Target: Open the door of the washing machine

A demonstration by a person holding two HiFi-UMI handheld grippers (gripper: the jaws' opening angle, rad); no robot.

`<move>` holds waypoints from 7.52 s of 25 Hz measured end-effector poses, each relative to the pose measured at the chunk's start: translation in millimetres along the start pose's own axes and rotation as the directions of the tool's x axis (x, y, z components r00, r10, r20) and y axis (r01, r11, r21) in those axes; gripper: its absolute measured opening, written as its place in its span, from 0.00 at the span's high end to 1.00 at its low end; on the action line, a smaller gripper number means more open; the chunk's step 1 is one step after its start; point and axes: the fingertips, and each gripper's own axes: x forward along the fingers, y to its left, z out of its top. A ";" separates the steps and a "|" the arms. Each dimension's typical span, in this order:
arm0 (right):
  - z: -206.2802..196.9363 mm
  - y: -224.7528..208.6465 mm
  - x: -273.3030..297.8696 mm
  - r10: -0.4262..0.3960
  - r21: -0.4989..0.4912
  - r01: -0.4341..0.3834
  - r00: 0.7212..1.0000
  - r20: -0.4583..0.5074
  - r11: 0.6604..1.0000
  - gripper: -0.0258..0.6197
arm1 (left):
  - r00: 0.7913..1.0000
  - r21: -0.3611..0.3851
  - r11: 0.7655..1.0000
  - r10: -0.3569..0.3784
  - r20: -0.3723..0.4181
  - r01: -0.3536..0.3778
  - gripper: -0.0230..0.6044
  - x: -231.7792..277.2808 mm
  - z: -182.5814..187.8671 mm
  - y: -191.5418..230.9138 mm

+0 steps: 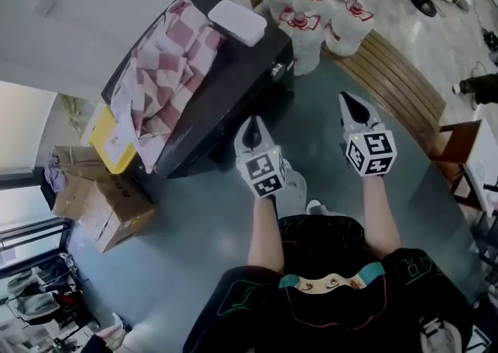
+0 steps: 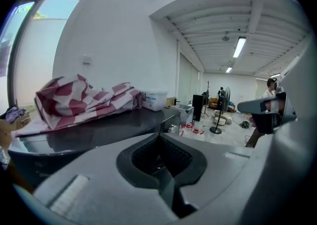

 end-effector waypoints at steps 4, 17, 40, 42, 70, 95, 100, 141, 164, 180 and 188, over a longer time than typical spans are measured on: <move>-22.2 39.4 56.4 0.091 -0.036 -0.094 0.992 -0.087 0.995 0.96 | 0.999 -0.023 1.000 -0.006 -0.032 0.006 0.95 20.2 -27.8 25.7; -109.1 200.3 153.9 0.426 -0.215 -0.533 0.814 -0.395 0.818 0.96 | 0.960 -0.212 0.946 0.207 -0.189 -0.246 0.95 12.2 -135.6 127.2; -183.7 290.9 141.1 0.518 -0.456 -0.878 0.461 -0.720 0.147 0.75 | 0.798 0.028 0.952 0.271 -0.538 -0.305 0.72 -22.9 -288.0 197.1; -194.2 293.6 141.5 0.472 -0.479 -0.872 0.466 -0.748 0.102 0.75 | 0.790 0.040 0.960 0.250 -0.560 -0.276 0.68 -23.8 -301.4 203.8; -220.3 294.5 141.3 0.265 -0.592 -0.790 0.544 -0.796 -0.160 0.73 | 0.793 0.188 0.974 0.215 -0.570 -0.130 0.70 -14.9 -330.3 213.0; -243.0 245.0 79.7 0.345 -0.537 -0.746 0.422 -0.838 -0.393 0.80 | 0.678 0.118 0.931 0.335 -0.654 -0.346 0.70 -69.0 -379.0 100.6; -247.9 229.8 58.8 0.386 -0.531 -0.729 0.383 -0.839 -0.432 0.78 | 0.667 0.087 0.895 0.388 -0.636 -0.438 0.70 -87.3 -387.7 61.4; -265.0 51.6 -24.5 0.295 -0.327 -0.417 0.140 -0.945 -0.848 0.75 | 0.485 -0.194 0.571 0.415 -0.770 -0.797 0.77 -79.0 -407.8 -244.0; -255.5 -55.2 -0.5 0.196 -0.196 -0.089 0.004 -0.981 -0.977 0.75 | 0.309 -0.250 0.190 0.432 -0.847 -0.949 0.76 23.6 -383.5 -377.5; -205.6 -33.8 -17.0 0.391 -0.243 -0.626 -0.109 -0.914 -0.741 0.71 | 0.140 -0.373 -0.205 0.684 -0.716 -0.905 0.95 -83.8 -266.0 -388.8; -99.7 19.7 -89.6 0.579 0.068 -0.846 -0.419 -0.700 -0.529 0.96 | -0.112 -0.480 -0.425 0.826 -0.552 -0.767 0.95 -176.3 -139.4 -377.3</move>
